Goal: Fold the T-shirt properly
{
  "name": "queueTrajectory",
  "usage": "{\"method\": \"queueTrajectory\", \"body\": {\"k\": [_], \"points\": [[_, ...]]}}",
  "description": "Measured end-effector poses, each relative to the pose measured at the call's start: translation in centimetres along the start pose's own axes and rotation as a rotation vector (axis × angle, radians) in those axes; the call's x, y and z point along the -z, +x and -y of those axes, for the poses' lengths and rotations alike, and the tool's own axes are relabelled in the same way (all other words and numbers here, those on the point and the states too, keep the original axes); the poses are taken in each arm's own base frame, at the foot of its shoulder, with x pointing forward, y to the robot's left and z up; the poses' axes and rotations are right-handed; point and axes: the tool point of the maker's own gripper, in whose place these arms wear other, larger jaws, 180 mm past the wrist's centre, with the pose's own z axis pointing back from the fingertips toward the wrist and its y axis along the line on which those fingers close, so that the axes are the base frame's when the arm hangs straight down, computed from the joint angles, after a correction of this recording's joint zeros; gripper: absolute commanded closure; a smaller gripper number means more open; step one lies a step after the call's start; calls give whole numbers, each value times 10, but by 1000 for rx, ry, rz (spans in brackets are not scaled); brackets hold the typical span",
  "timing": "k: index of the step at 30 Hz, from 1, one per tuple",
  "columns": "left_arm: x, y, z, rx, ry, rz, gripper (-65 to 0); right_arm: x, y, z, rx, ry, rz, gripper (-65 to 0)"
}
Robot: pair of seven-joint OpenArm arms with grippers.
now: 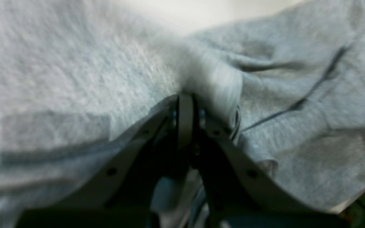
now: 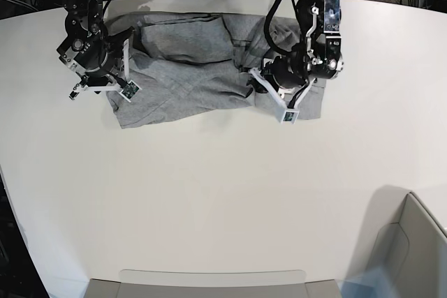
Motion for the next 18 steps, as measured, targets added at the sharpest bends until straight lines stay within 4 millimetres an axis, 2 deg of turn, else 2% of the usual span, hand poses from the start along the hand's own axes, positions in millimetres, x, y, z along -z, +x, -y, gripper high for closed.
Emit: {"method": "queueTrajectory", "body": {"k": [4, 7, 10, 12, 15, 16, 18], "points": [[4, 27, 24, 68, -44, 66, 0, 0, 0, 0, 0, -1, -1, -209], [7, 38, 42, 92, -75, 83, 0, 0, 0, 0, 0, 0, -2, -209], [8, 38, 53, 88, -102, 84, 0, 0, 0, 1, 1, -4, -1, -209], [4, 35, 53, 96, -100, 81, 0, -1, 0, 4, 19, -6, 7, -209], [-20, 30, 55, 109, -89, 123, 0, -5, -6, 22, 67, -45, 2, -209], [-28, 26, 49, 104, -79, 137, 0, -6, -7, 29, 76, -64, -1, -209], [-36, 11, 26, 77, -41, 122, 0, -9, -7, 37, 93, -83, 7, -209]]}}
